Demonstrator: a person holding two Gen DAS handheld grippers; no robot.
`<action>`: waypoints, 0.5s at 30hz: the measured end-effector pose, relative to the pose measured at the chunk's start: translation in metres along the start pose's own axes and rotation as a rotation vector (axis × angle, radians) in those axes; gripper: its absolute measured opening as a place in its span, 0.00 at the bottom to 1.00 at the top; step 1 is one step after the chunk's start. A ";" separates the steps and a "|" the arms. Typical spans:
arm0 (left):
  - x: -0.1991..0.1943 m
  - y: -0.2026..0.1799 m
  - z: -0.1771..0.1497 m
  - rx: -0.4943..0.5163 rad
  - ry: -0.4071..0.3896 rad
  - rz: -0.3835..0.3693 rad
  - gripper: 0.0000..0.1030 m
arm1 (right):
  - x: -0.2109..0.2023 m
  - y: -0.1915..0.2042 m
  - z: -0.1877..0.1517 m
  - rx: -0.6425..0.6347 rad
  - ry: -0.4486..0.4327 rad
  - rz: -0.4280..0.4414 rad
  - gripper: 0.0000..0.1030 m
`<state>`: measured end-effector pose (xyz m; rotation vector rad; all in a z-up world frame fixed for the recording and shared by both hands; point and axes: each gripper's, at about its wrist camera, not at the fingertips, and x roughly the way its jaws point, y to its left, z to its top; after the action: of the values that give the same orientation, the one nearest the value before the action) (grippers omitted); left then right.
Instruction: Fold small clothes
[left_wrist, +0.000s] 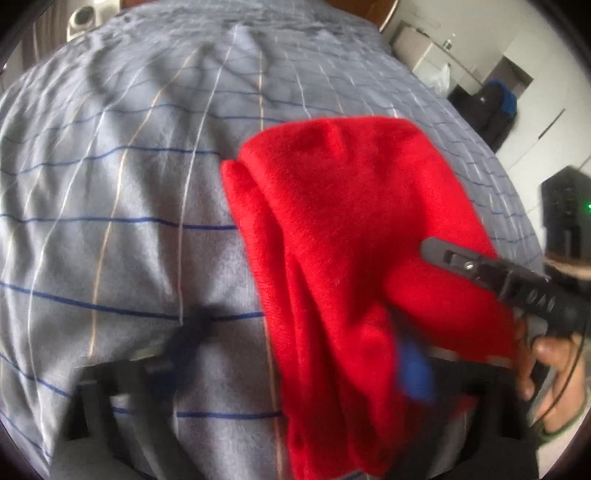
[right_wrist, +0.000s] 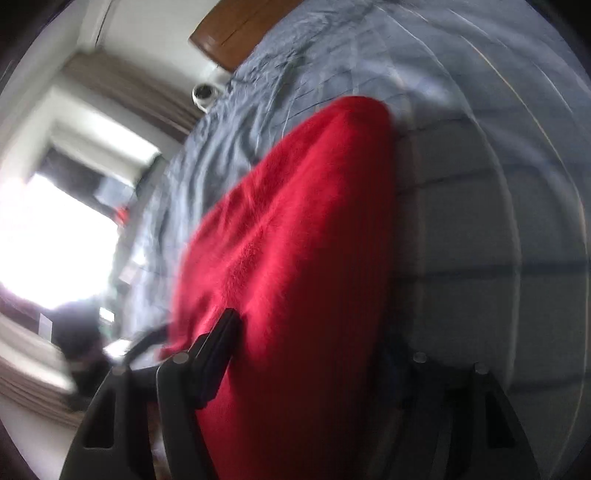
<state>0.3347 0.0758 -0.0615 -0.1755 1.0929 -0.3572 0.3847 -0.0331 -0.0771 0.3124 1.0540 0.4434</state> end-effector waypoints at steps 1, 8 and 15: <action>-0.004 -0.002 -0.002 -0.013 -0.002 -0.060 0.30 | -0.002 0.016 -0.001 -0.082 -0.024 -0.067 0.35; -0.087 -0.042 0.003 0.096 -0.200 -0.049 0.23 | -0.072 0.083 -0.008 -0.348 -0.279 -0.176 0.30; -0.069 -0.050 -0.025 0.162 -0.177 0.165 0.58 | -0.078 0.034 -0.002 -0.165 -0.151 -0.156 0.49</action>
<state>0.2747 0.0557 0.0004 0.0265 0.8923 -0.2751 0.3434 -0.0414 -0.0032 0.1137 0.8814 0.3576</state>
